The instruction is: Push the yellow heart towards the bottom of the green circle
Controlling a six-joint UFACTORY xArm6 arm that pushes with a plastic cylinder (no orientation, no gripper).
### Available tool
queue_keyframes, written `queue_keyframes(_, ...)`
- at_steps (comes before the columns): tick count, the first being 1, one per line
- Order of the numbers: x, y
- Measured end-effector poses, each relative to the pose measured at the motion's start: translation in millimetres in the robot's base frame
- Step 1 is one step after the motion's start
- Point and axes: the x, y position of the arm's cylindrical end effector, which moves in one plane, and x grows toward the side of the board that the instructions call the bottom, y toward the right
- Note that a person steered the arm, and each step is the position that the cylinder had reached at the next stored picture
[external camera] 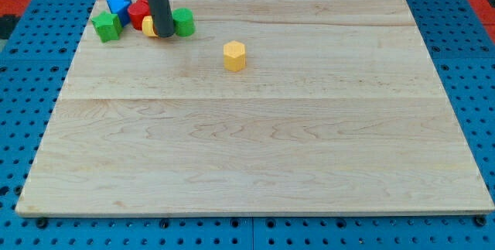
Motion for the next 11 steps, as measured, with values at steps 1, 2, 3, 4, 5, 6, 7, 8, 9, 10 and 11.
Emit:
queue_keyframes(1, 60, 4)
queue_keyframes(2, 110, 12)
queue_keyframes(3, 64, -45)
queue_keyframes(4, -2, -40)
queue_keyframes(5, -19, -43)
queue_keyframes(6, -30, -43)
queue_keyframes(7, -36, -23)
queue_keyframes(8, -11, -1)
queue_keyframes(9, 35, 8)
queue_keyframes(10, 53, 16)
queue_keyframes(11, 53, 17)
